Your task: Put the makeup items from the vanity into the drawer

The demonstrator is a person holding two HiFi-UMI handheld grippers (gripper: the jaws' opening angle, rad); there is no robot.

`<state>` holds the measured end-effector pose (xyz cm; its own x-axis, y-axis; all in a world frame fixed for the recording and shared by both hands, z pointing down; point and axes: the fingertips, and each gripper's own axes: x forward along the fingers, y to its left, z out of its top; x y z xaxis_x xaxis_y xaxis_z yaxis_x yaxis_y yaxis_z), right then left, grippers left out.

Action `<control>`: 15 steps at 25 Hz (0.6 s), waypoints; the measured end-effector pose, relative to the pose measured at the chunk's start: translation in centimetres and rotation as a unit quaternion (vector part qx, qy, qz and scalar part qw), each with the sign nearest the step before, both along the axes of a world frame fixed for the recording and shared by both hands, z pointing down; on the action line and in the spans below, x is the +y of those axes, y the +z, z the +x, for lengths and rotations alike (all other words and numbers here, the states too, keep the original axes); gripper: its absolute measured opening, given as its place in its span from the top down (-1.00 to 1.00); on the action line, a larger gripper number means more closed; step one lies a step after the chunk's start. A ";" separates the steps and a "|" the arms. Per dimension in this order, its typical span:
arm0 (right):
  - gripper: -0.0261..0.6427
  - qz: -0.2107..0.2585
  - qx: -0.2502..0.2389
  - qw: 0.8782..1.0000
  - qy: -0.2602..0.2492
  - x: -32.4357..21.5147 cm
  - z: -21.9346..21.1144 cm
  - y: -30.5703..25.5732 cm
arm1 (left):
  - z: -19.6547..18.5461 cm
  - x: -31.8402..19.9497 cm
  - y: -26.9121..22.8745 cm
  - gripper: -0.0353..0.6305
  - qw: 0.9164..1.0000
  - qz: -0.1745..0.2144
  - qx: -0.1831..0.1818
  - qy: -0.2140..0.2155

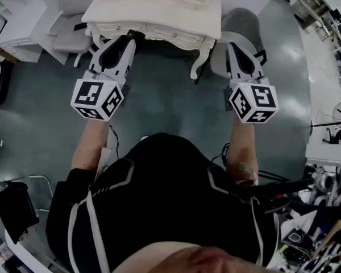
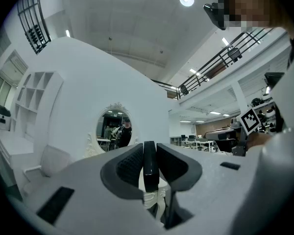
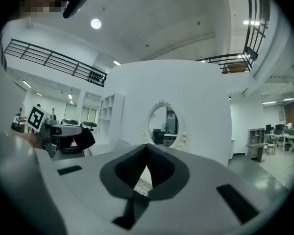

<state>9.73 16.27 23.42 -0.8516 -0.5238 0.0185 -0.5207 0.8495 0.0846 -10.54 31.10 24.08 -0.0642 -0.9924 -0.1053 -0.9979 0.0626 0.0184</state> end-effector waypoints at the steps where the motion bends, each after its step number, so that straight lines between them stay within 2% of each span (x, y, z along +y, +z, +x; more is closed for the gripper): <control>1: 0.91 -0.002 -0.004 1.000 0.003 0.0 0.4 -0.1 | 0.1 0.0 0.2 0.63 1.000 -0.001 0.004 0.001; 8: 0.91 -0.004 -0.013 1.000 0.022 -0.4 1.0 -0.6 | -0.3 0.2 0.2 0.63 1.000 -0.003 0.008 0.007; 15: 0.91 -0.012 -0.016 1.000 0.016 0.2 0.2 -0.4 | -1.1 0.5 0.1 0.63 1.000 -0.002 0.008 0.012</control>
